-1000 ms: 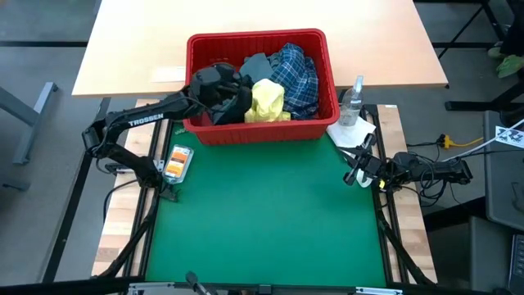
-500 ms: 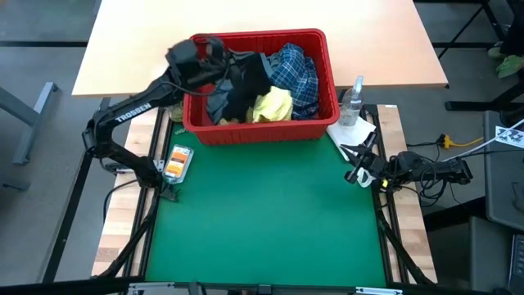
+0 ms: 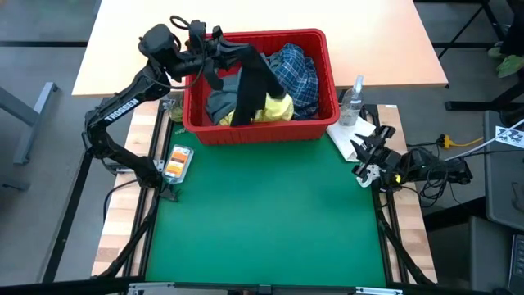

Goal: Fold Laundry from Bin
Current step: Fold the black underwear shorts

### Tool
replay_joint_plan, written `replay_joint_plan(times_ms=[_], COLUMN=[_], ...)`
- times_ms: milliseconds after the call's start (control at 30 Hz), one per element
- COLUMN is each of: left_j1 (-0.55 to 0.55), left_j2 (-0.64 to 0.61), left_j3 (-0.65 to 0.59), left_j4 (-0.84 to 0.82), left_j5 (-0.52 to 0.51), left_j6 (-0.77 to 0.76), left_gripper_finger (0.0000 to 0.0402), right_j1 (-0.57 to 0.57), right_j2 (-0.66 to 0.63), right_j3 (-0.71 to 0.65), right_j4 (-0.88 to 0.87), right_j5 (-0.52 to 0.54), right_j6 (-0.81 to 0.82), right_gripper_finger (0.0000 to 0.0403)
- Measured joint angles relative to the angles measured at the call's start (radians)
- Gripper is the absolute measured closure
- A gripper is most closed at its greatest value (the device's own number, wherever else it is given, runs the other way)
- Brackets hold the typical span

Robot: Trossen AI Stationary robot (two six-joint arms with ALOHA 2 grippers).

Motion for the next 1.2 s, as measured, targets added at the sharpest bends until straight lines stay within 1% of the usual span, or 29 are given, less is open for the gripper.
replay_joint_plan(times_ms=[167, 267, 333, 567, 700, 833, 933, 1000, 1200], left_j1=[0.0, -0.007, -0.01, -0.009, -0.01, -0.009, -0.009, -0.01, -0.01], left_j2=[0.0, 0.0, 0.0, 0.0, 0.001, 0.001, 0.001, 0.001, 0.001], left_j3=[0.0, 0.0, 0.0, 0.0, 0.0, 0.0, 0.0, 0.0, 0.0], left_j4=[-0.001, -0.001, -0.001, -0.002, -0.002, -0.002, -0.003, -0.006, -0.007], left_j5=[0.085, 0.098, 0.098, 0.097, 0.097, 0.097, 0.097, 0.097, 0.097], left_j6=[-0.053, -0.053, -0.048, -0.046, -0.046, -0.046, -0.046, -0.046, -0.047], left_gripper_finger=[0.0401, 0.0401, 0.0401, 0.0401, 0.0401, 0.0401, 0.0402, 0.0402, 0.0402], right_j1=[0.0, 0.0, 0.0, 0.0, 0.0, 0.0, 0.0, 0.0, 0.0], right_j2=[0.04, 0.115, 0.193, 0.518, 0.673, 0.836, 0.947, 1.02, 1.222], right_j3=[0.052, 0.1, 0.143, 0.317, 0.407, 0.483, 0.547, 0.59, 0.736], right_j4=[0.002, 0.003, 0.004, -0.001, -0.002, -0.003, 0.014, 0.015, 0.035], right_j5=[-0.003, -0.033, -0.053, -0.071, -0.071, -0.049, -0.024, -0.005, 0.0], right_j6=[0.0, -0.001, -0.022, -0.082, -0.115, -0.252, -0.318, -0.333, -0.344], right_gripper_finger=[0.0231, 0.0212, 0.0205, 0.0201, 0.02, 0.02, 0.02, 0.02, 0.02])
